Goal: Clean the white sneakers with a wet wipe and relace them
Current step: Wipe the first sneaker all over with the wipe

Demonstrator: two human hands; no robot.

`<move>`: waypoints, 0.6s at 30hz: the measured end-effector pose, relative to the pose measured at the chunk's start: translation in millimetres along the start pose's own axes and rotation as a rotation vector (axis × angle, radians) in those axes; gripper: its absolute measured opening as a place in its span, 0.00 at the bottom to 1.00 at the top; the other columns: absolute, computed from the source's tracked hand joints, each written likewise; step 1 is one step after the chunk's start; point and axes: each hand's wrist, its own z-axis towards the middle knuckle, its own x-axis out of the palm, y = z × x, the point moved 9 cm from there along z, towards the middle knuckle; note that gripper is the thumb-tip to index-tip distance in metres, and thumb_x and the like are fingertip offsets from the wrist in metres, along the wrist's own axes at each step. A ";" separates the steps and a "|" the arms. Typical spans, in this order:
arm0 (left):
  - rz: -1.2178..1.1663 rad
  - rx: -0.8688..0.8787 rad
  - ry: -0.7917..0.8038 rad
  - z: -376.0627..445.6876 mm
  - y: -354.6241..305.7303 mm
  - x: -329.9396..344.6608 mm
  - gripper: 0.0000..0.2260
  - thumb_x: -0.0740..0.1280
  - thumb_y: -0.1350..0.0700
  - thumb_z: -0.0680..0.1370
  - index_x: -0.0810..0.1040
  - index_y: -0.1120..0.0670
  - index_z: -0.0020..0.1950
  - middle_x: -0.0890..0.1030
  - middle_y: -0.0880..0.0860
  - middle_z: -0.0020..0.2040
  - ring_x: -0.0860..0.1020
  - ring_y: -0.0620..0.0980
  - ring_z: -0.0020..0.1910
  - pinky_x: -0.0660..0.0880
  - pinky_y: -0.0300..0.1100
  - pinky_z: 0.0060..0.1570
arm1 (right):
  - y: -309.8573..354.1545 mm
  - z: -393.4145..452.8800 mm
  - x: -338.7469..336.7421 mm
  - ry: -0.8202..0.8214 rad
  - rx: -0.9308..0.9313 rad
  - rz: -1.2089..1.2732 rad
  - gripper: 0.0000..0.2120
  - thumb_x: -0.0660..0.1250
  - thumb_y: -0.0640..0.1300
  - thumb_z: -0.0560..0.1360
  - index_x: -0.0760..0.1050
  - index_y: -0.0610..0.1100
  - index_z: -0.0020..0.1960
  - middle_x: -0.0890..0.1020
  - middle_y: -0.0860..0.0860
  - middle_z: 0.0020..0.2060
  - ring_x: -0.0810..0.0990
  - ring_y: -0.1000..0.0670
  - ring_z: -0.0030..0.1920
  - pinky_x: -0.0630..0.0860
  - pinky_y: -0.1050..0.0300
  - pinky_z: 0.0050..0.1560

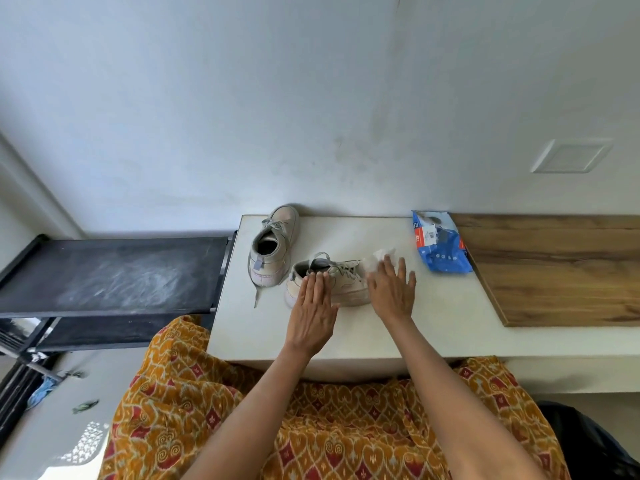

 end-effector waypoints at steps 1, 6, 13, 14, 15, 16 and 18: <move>0.004 0.004 -0.013 -0.3 -0.3 -0.4 0.26 0.50 0.50 0.79 0.66 0.66 0.70 0.71 0.65 0.67 0.69 0.61 0.68 0.53 0.52 0.71 | 5.4 0.4 4.8 0.025 -0.005 0.058 0.24 0.49 0.54 0.81 0.60 0.45 0.74 0.62 0.49 0.74 0.52 0.43 0.76 0.50 0.42 0.72; -0.017 0.013 -0.051 -0.3 0.4 -2.1 0.26 0.51 0.51 0.79 0.61 0.67 0.71 0.70 0.66 0.67 0.69 0.62 0.68 0.49 0.50 0.72 | 15.1 -24.2 5.0 -0.120 -0.257 -0.034 0.26 0.43 0.53 0.80 0.70 0.44 0.68 0.74 0.46 0.67 0.66 0.44 0.71 0.59 0.41 0.70; -0.011 0.035 -0.053 0.8 1.6 0.2 0.26 0.52 0.51 0.79 0.63 0.67 0.71 0.70 0.66 0.67 0.69 0.62 0.68 0.53 0.53 0.70 | 26.2 20.4 10.4 0.084 -0.062 0.139 0.27 0.43 0.58 0.81 0.56 0.47 0.75 0.59 0.51 0.75 0.49 0.46 0.76 0.43 0.42 0.73; -0.016 0.039 -0.045 1.4 1.8 0.9 0.26 0.52 0.51 0.78 0.63 0.67 0.70 0.71 0.66 0.67 0.70 0.62 0.67 0.54 0.53 0.70 | 33.7 21.5 6.5 0.071 -0.099 0.165 0.25 0.45 0.57 0.81 0.58 0.48 0.75 0.60 0.51 0.75 0.51 0.46 0.76 0.45 0.44 0.73; -0.020 0.041 -0.040 1.8 1.6 1.4 0.26 0.52 0.51 0.78 0.64 0.67 0.70 0.71 0.66 0.67 0.70 0.62 0.67 0.54 0.53 0.70 | 37.0 17.9 1.7 0.043 -0.153 0.173 0.24 0.47 0.56 0.82 0.60 0.48 0.74 0.62 0.50 0.74 0.53 0.46 0.75 0.46 0.47 0.73; -0.025 0.043 -0.036 2.1 1.0 1.9 0.26 0.52 0.52 0.78 0.64 0.67 0.70 0.71 0.66 0.67 0.70 0.62 0.67 0.54 0.53 0.70 | 36.4 11.5 -2.7 0.010 -0.216 0.176 0.24 0.47 0.55 0.82 0.62 0.47 0.73 0.64 0.50 0.73 0.55 0.46 0.75 0.47 0.48 0.73; -0.027 0.042 -0.040 1.8 -0.1 1.9 0.26 0.53 0.52 0.78 0.64 0.67 0.70 0.71 0.66 0.66 0.70 0.62 0.67 0.53 0.53 0.71 | 25.1 -2.2 -3.4 -0.011 -0.319 0.130 0.27 0.43 0.58 0.80 0.64 0.49 0.73 0.64 0.50 0.73 0.55 0.47 0.75 0.48 0.46 0.73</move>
